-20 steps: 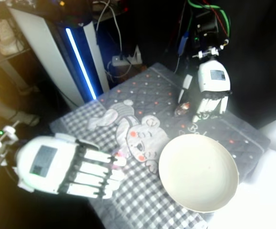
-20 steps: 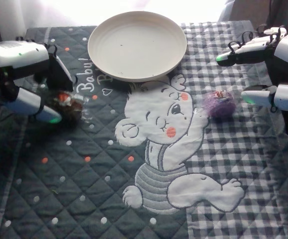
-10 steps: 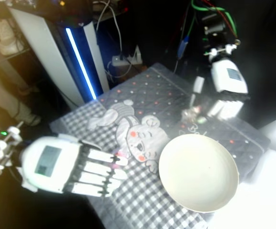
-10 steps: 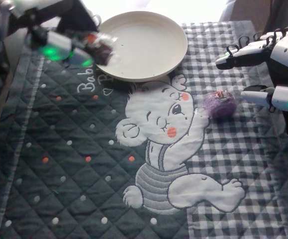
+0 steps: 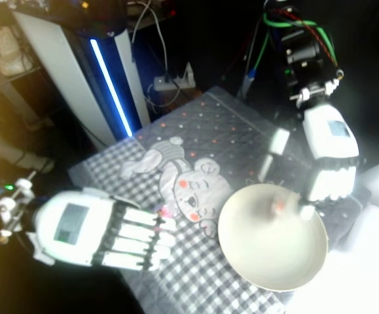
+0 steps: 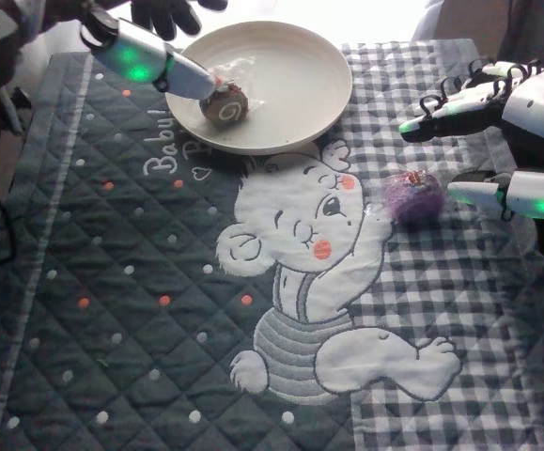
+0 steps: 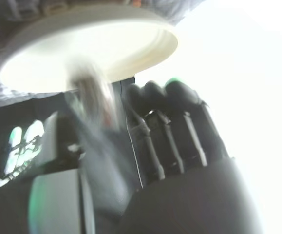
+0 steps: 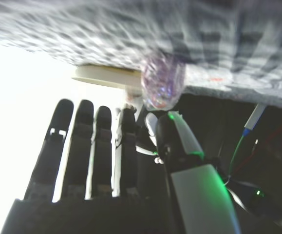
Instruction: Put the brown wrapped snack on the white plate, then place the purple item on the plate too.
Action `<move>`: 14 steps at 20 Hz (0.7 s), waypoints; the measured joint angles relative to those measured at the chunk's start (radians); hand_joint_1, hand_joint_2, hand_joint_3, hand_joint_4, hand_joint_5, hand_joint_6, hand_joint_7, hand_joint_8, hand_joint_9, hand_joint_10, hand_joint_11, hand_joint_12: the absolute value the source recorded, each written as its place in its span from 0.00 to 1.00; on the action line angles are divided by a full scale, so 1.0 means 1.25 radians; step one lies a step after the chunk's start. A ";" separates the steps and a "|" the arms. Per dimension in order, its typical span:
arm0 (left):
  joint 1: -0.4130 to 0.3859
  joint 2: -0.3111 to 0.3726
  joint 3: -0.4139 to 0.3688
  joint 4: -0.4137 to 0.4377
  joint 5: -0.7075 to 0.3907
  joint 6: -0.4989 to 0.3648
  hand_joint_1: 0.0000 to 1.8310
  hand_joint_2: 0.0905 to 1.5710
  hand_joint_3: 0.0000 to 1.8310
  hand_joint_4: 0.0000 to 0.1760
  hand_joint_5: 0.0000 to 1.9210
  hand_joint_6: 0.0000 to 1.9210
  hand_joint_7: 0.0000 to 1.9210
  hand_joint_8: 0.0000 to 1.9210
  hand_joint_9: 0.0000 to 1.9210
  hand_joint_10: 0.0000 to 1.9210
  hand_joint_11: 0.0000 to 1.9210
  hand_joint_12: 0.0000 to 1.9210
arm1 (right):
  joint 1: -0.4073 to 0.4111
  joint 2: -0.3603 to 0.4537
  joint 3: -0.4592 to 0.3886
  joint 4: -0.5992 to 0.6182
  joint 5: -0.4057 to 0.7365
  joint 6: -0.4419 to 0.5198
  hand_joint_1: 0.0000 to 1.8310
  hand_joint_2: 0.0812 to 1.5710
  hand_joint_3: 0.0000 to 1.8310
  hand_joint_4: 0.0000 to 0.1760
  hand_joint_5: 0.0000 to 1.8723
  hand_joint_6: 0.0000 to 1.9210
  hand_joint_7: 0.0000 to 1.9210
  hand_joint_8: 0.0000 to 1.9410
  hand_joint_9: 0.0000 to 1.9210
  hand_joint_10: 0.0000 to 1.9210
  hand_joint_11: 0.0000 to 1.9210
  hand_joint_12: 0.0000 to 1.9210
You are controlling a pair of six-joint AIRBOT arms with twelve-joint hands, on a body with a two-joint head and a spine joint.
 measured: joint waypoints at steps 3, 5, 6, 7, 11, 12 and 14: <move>0.019 0.034 -0.041 -0.002 -0.030 0.003 0.43 0.52 0.00 0.69 0.19 0.00 0.31 0.00 0.32 0.35 0.18 0.75 | 0.000 -0.007 0.000 -0.014 0.006 0.012 0.49 0.72 0.00 0.33 0.29 0.00 0.27 0.00 0.28 0.00 0.08 0.55; 0.049 0.071 -0.102 -0.005 -0.070 0.003 0.44 0.51 0.00 0.71 0.18 0.00 0.26 0.00 0.28 0.19 0.09 0.67 | 0.000 -0.012 0.000 -0.023 0.011 0.018 0.47 0.71 0.00 0.40 0.28 0.00 0.26 0.00 0.26 0.00 0.03 0.62; 0.078 0.097 -0.142 -0.007 -0.106 0.003 0.42 0.52 0.00 0.66 0.20 0.00 0.26 0.00 0.26 0.08 0.07 0.63 | 0.000 -0.015 0.000 -0.022 0.013 0.019 0.47 0.70 0.00 0.49 0.28 0.00 0.25 0.00 0.25 0.00 0.01 0.65; 0.101 0.117 -0.172 -0.014 -0.132 0.003 0.42 0.53 0.00 0.62 0.21 0.00 0.27 0.00 0.29 0.04 0.10 0.62 | 0.000 -0.018 0.000 -0.021 0.014 0.019 0.48 0.69 0.00 0.50 0.27 0.00 0.25 0.00 0.24 0.00 0.00 0.66; 0.169 0.180 -0.242 -0.038 -0.212 -0.011 0.45 0.54 0.00 0.65 0.21 0.00 0.24 0.00 0.28 0.00 0.06 0.52 | 0.000 -0.033 0.002 -0.022 0.011 0.021 0.60 0.65 0.00 0.25 0.30 0.00 0.27 0.00 0.24 0.00 0.00 0.48; 0.186 0.194 -0.256 -0.050 -0.235 -0.013 0.45 0.54 0.00 0.68 0.20 0.00 0.25 0.00 0.28 0.00 0.01 0.60 | 0.000 -0.041 0.009 -0.023 0.009 0.022 0.61 0.62 0.00 0.26 0.31 0.00 0.29 0.00 0.27 0.01 0.03 0.53; 0.215 0.204 -0.276 -0.071 -0.264 -0.016 0.42 0.54 0.00 0.62 0.21 0.00 0.26 0.00 0.31 0.01 0.03 0.61 | 0.000 -0.057 0.024 -0.022 -0.009 0.022 0.63 0.61 0.00 0.37 0.33 0.00 0.32 0.00 0.34 0.02 0.12 0.58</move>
